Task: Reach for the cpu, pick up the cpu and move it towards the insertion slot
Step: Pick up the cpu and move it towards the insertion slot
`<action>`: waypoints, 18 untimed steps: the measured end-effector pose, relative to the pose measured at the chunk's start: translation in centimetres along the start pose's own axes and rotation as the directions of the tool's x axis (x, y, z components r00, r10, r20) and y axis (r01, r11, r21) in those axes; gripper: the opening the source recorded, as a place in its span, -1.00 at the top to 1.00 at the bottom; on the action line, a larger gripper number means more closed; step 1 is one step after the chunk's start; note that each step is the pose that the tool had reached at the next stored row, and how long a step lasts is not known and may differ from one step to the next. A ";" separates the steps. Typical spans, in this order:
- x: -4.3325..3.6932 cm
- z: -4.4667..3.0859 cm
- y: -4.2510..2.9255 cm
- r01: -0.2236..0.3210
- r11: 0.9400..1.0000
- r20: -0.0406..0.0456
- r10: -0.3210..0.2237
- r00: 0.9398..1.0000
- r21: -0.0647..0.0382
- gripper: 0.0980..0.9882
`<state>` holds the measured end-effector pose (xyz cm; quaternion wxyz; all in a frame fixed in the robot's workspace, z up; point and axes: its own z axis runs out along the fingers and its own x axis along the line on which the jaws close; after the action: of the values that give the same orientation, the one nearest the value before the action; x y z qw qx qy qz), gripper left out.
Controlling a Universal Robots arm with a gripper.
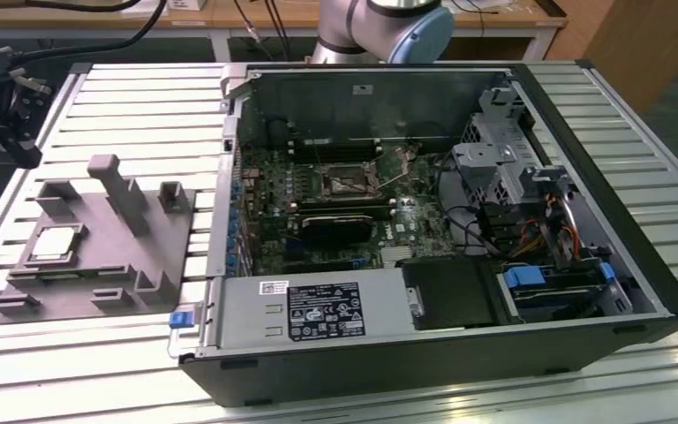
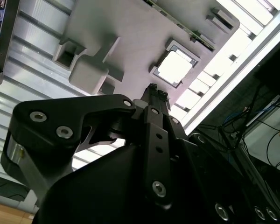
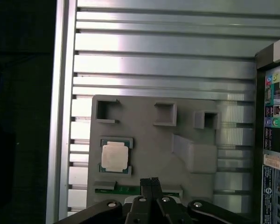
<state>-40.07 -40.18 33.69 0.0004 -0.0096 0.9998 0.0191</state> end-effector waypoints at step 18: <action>0.91 2.05 -0.06 0.000 1.000 0.000 0.000 1.000 0.000 0.98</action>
<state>-40.98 -40.18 31.63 0.0006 -0.0095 0.9998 0.0191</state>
